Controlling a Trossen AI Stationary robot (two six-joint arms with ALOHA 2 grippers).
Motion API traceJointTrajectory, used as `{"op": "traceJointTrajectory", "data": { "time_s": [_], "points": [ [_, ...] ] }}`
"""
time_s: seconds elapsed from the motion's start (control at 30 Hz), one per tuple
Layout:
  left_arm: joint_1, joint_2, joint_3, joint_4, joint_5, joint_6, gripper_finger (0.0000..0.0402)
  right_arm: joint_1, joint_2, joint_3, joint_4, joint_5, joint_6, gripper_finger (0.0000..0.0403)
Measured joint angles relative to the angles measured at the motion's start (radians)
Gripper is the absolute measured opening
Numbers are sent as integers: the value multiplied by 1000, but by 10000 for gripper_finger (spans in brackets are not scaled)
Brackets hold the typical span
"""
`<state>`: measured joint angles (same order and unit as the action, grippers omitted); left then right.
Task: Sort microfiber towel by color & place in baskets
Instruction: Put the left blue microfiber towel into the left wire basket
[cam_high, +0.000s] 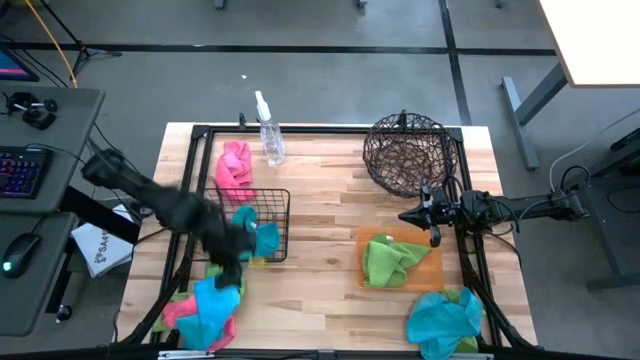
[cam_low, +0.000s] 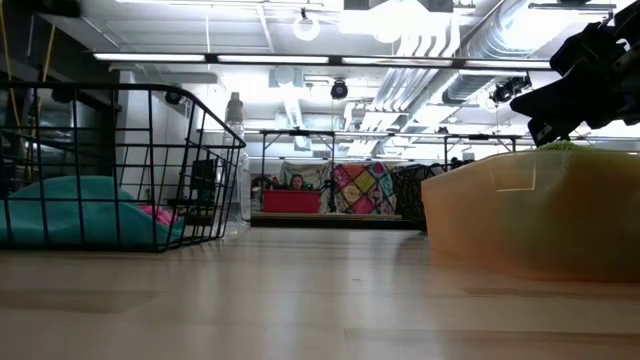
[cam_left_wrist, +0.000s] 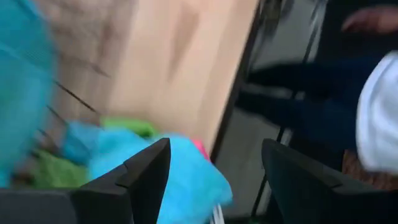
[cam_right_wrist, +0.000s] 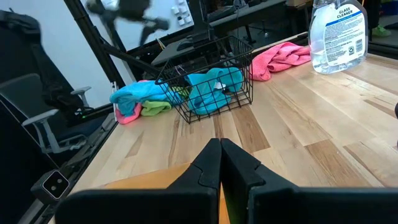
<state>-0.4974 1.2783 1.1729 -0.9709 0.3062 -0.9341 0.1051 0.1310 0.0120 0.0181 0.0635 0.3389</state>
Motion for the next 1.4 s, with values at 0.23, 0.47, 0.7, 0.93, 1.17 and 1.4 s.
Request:
{"op": "traceJointTrajectory", "data": {
  "time_s": [0.23,0.47,0.7,0.93,1.17,1.4],
  "points": [
    [-272,231,75,-13,-104,-191,241,0,0,0,0,0,0,0],
    [-400,354,104,-81,-321,-318,241,0,0,0,0,0,0,0],
    [-462,436,114,-199,-406,-302,241,0,0,0,0,0,0,0],
    [-502,477,114,-184,-421,-235,241,0,0,0,0,0,0,0],
    [-527,476,114,-196,-493,-189,115,0,0,0,0,0,0,0],
    [-556,333,178,-262,-560,-103,22,0,0,0,0,0,0,0]
  ]
}}
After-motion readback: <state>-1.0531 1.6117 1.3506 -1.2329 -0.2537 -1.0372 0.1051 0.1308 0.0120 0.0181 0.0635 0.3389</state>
